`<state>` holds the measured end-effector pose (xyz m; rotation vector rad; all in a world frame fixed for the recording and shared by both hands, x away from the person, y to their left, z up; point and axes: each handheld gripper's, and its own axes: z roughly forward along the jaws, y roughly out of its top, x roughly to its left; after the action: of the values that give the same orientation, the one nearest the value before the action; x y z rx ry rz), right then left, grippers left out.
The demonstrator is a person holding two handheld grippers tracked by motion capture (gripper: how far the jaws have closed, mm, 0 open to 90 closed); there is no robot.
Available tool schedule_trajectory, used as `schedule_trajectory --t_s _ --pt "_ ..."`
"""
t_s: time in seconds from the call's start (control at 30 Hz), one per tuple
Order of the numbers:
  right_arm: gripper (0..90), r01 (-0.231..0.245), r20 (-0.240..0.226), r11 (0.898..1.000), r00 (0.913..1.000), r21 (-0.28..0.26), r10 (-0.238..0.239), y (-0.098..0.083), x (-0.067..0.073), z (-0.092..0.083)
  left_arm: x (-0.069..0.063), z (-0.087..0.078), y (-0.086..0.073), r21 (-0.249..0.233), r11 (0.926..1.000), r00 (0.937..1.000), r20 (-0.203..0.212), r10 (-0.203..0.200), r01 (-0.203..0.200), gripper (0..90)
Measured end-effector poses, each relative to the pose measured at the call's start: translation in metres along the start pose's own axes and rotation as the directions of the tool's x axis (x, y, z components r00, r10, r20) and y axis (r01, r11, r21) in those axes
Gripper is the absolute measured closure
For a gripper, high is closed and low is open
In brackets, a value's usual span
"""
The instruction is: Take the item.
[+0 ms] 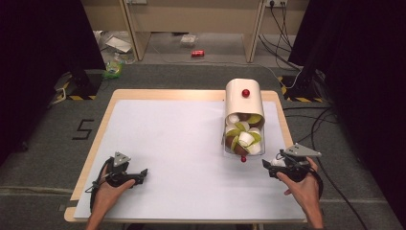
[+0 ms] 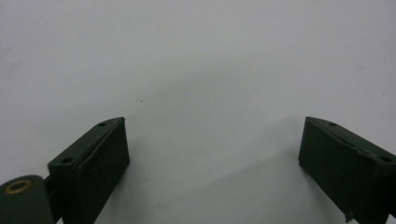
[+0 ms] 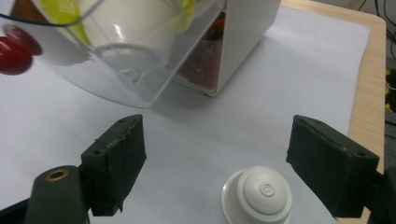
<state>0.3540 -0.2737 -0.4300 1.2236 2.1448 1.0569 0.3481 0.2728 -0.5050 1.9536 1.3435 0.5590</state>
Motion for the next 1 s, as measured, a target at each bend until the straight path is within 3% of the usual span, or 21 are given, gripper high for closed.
schedule_trajectory --t_s 1.0 --pt "21.4 0.067 -0.045 0.997 0.9966 -0.028 -0.068 0.009 0.018 -0.016 0.000 0.000 0.000 0.002 1.0000 1.0000 0.000 0.000 0.000 7.8"
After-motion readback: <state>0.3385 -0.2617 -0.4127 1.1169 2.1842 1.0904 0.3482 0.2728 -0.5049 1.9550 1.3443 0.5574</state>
